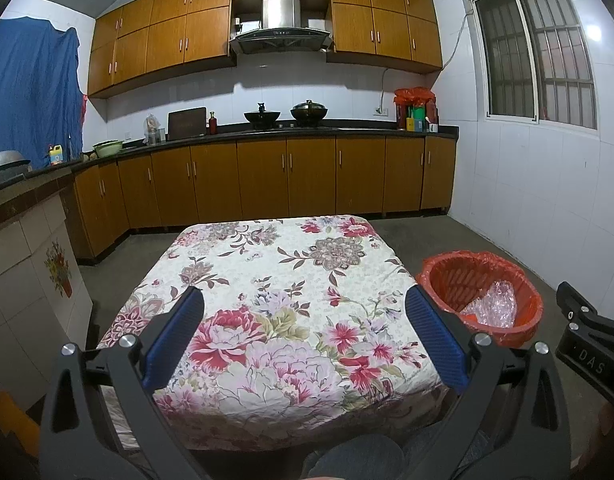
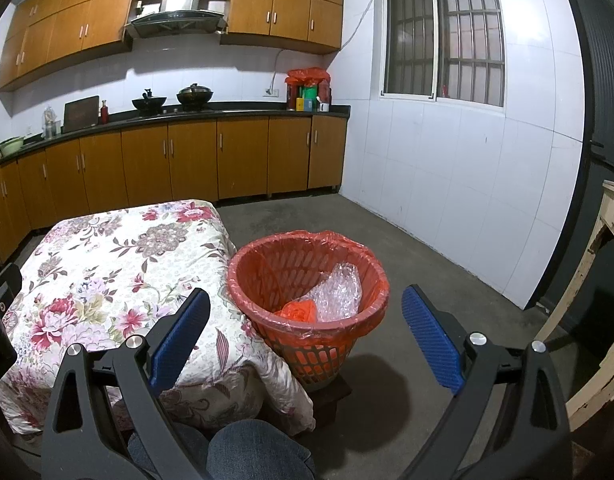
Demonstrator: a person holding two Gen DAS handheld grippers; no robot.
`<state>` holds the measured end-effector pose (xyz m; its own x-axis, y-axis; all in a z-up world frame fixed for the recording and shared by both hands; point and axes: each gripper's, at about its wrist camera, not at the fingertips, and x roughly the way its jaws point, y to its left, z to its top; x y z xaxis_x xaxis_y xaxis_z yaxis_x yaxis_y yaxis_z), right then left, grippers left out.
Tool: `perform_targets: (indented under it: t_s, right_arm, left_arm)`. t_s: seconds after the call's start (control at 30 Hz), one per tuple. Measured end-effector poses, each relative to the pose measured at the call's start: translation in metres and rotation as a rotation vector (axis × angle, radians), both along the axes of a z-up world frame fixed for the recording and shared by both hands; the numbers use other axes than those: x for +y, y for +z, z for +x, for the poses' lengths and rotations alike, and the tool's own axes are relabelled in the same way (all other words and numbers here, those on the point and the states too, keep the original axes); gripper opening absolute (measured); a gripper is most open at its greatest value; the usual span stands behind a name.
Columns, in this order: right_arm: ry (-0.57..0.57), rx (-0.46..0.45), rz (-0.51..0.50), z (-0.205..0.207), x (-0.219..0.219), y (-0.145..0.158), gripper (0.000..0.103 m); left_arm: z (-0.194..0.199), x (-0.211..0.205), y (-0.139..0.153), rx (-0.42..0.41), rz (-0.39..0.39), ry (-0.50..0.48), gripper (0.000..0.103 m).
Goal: Collect trash
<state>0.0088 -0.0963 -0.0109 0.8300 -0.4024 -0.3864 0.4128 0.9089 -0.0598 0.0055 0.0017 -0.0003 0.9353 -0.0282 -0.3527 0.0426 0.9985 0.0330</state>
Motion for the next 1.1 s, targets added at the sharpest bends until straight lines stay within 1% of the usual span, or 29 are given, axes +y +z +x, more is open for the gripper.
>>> perform_targets:
  t_s: [0.23, 1.1]
  right_arm:
    - [0.000, 0.001, 0.001, -0.001, 0.000, -0.001, 0.096]
    - [-0.001, 0.005, 0.005, -0.003, 0.000, -0.003, 0.096]
  left_arm:
    - [-0.001, -0.001, -0.006, 0.005, 0.000, -0.001, 0.099]
    - [0.002, 0.002, -0.015, 0.025, -0.002, -0.008, 0.099]
